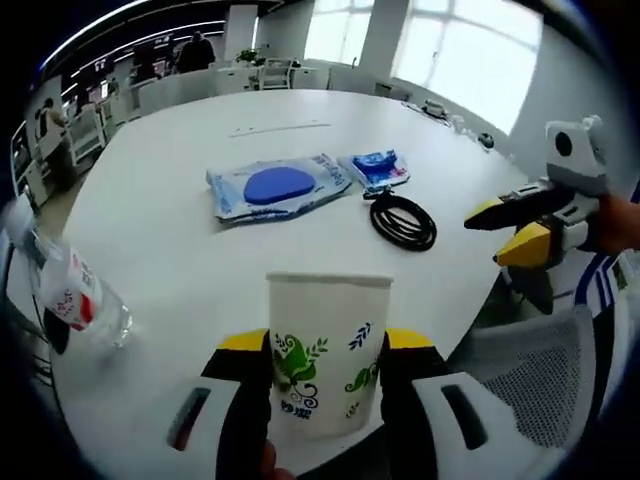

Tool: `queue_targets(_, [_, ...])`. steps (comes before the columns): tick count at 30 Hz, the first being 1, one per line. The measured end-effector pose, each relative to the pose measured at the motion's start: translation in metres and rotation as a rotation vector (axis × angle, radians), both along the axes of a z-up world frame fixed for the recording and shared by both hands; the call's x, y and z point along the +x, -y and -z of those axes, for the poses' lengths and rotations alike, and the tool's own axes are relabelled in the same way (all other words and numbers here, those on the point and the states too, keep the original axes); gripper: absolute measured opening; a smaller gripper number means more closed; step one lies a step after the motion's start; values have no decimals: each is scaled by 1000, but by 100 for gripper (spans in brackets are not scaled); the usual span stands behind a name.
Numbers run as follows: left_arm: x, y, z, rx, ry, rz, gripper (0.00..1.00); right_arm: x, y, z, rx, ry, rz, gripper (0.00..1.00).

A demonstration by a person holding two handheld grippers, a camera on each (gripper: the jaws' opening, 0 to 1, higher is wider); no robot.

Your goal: Arrange the tabletop items into an orderly group along one side of the table until the central work area is clear of visible clutter.

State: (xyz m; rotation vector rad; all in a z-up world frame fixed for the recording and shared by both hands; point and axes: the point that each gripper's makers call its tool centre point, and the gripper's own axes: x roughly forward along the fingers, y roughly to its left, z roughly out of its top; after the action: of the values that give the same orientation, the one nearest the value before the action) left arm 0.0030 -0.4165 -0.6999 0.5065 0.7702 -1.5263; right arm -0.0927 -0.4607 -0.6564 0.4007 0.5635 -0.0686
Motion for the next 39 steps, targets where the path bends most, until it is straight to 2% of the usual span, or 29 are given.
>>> queue_targets(6, [-12,0,-6,-18,41,49,41,21,-13,-8,23,30,-65,33])
queue_targets(9, [-14,-1,-7,-21,41,54,42,26,-17,-9,32,37,-87,33])
queue_targets(11, [-16,-2,-7,-22,66,76,41,29,-20,-11,42,43,-98,33])
queue_targets(15, [-23,-4,-9,-26,104,116,42,38,-30,-18,120,80,-112,33])
queue_targets(19, [-33,-4,-12,-44,138,171,42,45,-41,-19,155,85,-143,32])
queue_targets(25, [-44,-5,-14,-54,152,206,42,53,-58,-20,179,87,-188,31])
queue_targets(27, [-46,-6,-13,-52,173,226,42,55,-62,-20,191,89,-200,30])
queue_targets(30, [-48,-8,-14,-48,216,256,42,57,-69,-17,196,76,-228,27])
queue_targets(34, [-47,-8,-16,-62,212,247,42,59,-76,-17,198,67,-261,18])
queue_targets(36, [-46,-9,-17,-65,214,241,42,60,-76,-17,190,69,-264,10])
queue_targets(39, [-44,-10,-18,-70,209,224,42,64,-75,-20,215,82,-265,7])
